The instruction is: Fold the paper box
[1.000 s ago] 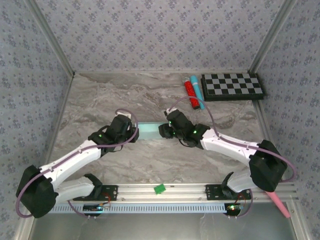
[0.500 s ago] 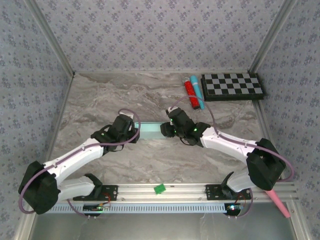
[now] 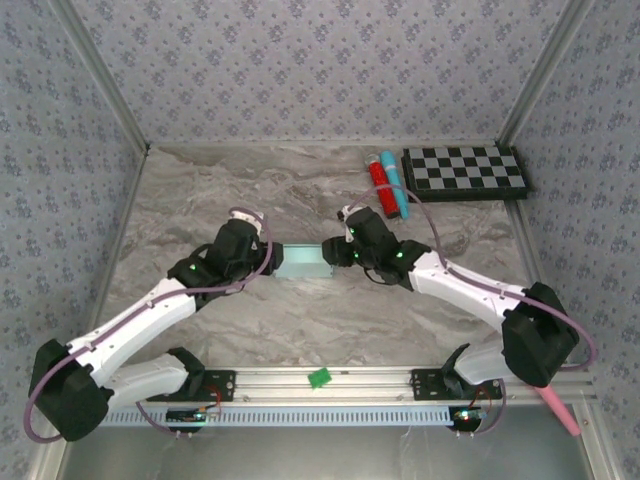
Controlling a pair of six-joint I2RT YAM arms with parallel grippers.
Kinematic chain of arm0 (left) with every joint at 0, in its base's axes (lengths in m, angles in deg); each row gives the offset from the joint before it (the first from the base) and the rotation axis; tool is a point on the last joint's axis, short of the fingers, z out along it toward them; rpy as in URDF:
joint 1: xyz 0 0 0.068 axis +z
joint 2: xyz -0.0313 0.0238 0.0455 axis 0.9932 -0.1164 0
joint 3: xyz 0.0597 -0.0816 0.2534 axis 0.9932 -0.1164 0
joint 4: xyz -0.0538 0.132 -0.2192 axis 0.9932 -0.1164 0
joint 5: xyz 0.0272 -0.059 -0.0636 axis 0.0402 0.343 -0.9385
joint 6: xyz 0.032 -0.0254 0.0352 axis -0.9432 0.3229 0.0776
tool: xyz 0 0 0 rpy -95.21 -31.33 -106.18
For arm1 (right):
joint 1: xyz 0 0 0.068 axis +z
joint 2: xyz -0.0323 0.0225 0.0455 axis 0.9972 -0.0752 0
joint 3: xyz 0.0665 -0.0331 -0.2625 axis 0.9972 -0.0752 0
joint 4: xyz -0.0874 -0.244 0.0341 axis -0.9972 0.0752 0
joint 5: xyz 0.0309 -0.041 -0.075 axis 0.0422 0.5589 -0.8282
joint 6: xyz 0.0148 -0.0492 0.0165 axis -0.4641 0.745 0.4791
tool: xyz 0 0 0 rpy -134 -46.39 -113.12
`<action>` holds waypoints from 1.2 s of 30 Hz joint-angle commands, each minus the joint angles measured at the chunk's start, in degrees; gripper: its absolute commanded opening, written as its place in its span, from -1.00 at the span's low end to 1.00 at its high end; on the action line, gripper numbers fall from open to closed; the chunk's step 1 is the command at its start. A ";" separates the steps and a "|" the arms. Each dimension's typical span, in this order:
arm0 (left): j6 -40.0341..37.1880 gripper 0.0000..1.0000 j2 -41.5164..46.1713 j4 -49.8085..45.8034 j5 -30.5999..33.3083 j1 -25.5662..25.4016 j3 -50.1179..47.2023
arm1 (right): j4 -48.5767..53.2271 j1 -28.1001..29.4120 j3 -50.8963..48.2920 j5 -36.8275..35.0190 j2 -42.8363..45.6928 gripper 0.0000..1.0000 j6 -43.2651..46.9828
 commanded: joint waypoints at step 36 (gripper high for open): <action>8.28 0.03 -14.19 -2.18 -9.06 6.39 3.92 | 0.30 1.23 5.37 -5.36 -9.41 0.02 -4.70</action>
